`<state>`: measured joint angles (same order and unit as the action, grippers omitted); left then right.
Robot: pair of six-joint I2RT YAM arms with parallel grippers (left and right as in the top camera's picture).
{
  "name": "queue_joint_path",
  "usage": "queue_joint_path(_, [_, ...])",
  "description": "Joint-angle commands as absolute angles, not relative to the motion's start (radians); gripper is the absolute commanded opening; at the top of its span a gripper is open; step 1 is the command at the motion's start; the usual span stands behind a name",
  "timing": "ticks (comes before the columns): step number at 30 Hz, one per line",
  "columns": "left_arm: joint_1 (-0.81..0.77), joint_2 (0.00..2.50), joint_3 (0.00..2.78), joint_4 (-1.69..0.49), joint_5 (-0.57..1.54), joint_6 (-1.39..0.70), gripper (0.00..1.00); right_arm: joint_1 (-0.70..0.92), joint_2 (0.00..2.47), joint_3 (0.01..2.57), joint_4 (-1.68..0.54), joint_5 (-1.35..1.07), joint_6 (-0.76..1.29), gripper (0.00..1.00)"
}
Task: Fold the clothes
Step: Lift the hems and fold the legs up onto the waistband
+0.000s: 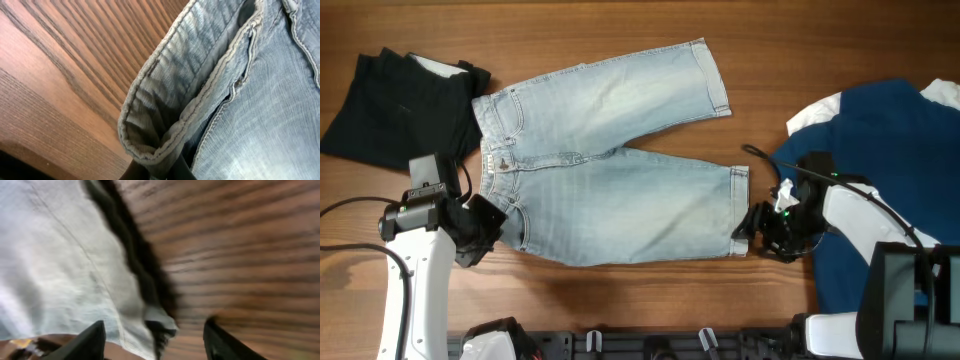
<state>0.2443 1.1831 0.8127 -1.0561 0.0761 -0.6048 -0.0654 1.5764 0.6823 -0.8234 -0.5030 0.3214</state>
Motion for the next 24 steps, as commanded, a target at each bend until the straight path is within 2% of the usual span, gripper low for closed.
queue_joint_path(1, [0.249, 1.178, 0.823, -1.048, 0.052, -0.611, 0.04, -0.059, 1.654, 0.596, -0.713, -0.646, 0.235, 0.52])
queue_joint_path(2, [0.249, 1.178, 0.823, -1.045, 0.052, -0.611, 0.04, -0.059, 1.658, 0.579, -0.699, -0.662, 0.239, 0.42])
queue_joint_path(3, [0.249, 1.178, 0.823, -1.042, 0.052, -0.611, 0.04, -0.059, 1.659, 0.577, -0.701, -0.667, 0.239, 0.27])
queue_joint_path(6, [0.249, 1.178, 0.823, -1.039, 0.052, -0.611, 0.04, -0.059, 1.655, 0.591, -0.704, -0.64, 0.239, 0.04])
queue_joint_path(12, [0.249, 1.178, 0.843, -1.072, 0.056, -0.61, 0.04, -0.06, 1.503, 0.839, -0.996, -0.515, 0.237, 0.05])
queue_joint_path(20, [0.249, 1.148, 1.05, -1.441, 0.066, -0.58, 0.04, -0.06, 1.311, 1.371, -1.458, -0.35, 0.264, 0.04])
queue_joint_path(22, [0.249, 1.13, 1.078, -1.485, 0.062, -0.577, 0.04, -0.06, 1.302, 1.47, -1.477, -0.3, 0.299, 0.04])
queue_joint_path(24, [0.249, 1.126, 1.079, -1.478, 0.062, -0.577, 0.04, -0.059, 1.304, 1.511, -1.405, -0.299, 0.331, 0.04])
